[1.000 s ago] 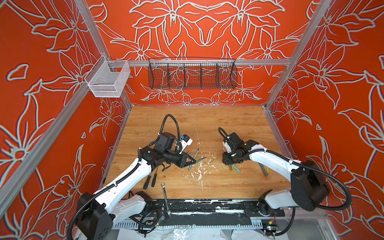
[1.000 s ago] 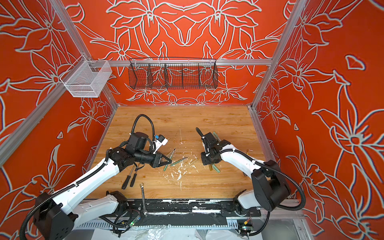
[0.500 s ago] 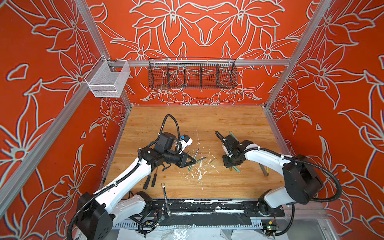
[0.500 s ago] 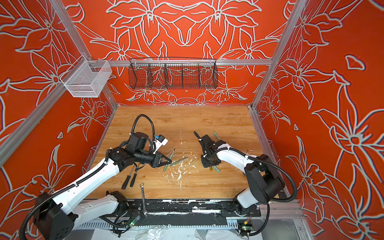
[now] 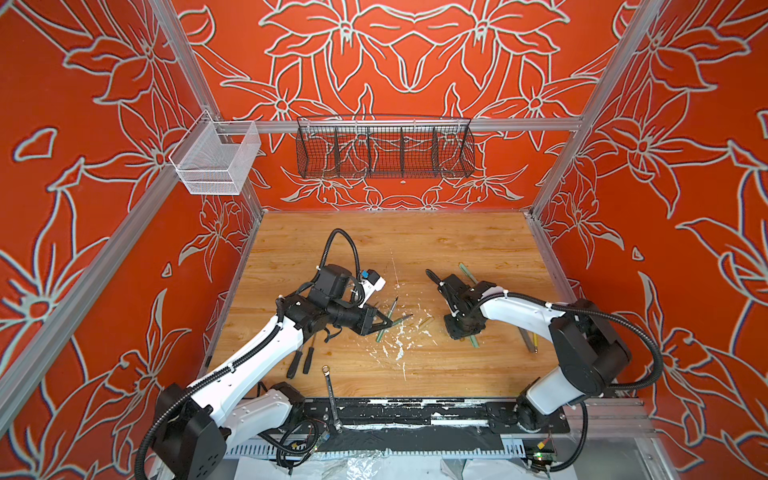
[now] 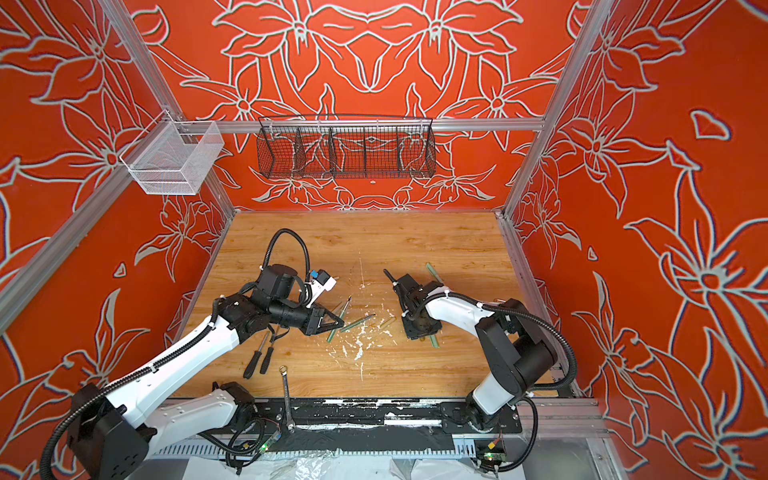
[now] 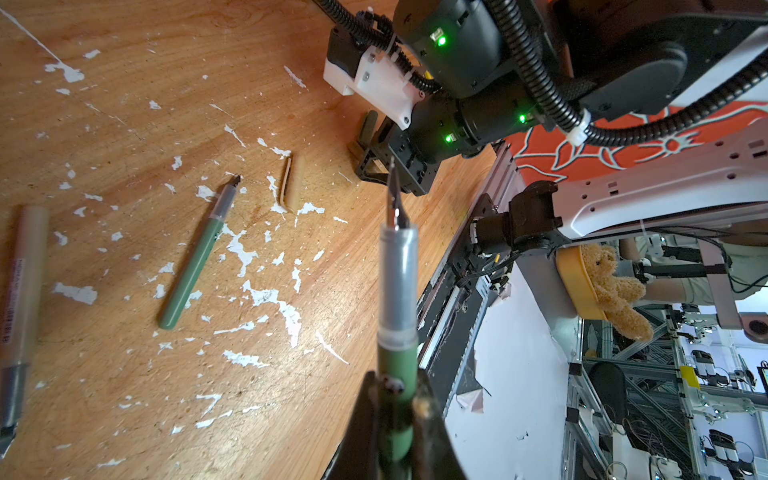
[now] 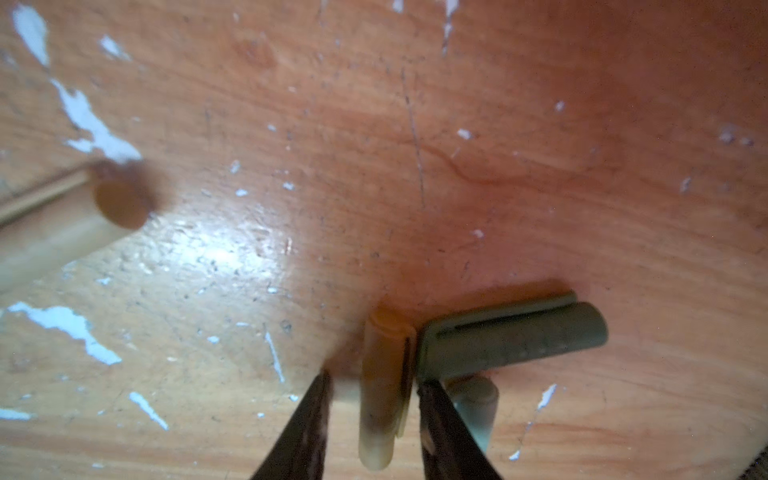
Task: Insert the pens into the pen caps
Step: 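Grasp the tan cap with the right gripper and lift it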
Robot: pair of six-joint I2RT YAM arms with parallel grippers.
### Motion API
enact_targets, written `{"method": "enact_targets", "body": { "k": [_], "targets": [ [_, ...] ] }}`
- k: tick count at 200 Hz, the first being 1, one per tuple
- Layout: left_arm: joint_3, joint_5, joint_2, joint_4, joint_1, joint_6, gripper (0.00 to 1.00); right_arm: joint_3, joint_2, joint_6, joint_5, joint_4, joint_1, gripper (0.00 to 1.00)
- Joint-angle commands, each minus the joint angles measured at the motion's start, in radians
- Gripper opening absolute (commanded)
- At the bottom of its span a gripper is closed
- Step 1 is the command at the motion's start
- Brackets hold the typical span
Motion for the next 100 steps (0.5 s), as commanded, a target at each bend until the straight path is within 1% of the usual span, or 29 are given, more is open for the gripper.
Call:
{"method": "enact_targets", "body": {
  "k": [1,43,63,100],
  "targets": [
    [0.019,0.012,0.007,-0.002,0.003,0.022,0.00,0.022,0.030,0.008,0.031,-0.015,0.012,0.34],
    [0.024,0.011,0.011,-0.001,0.003,0.022,0.00,0.049,0.049,-0.002,0.019,-0.011,0.025,0.22],
    [0.029,0.012,0.017,-0.001,0.003,0.023,0.00,0.070,0.052,-0.006,0.004,-0.009,0.031,0.18],
    [0.027,0.021,0.031,0.001,-0.002,0.023,0.00,0.084,0.032,-0.005,-0.056,0.039,0.030,0.16]
  ]
}}
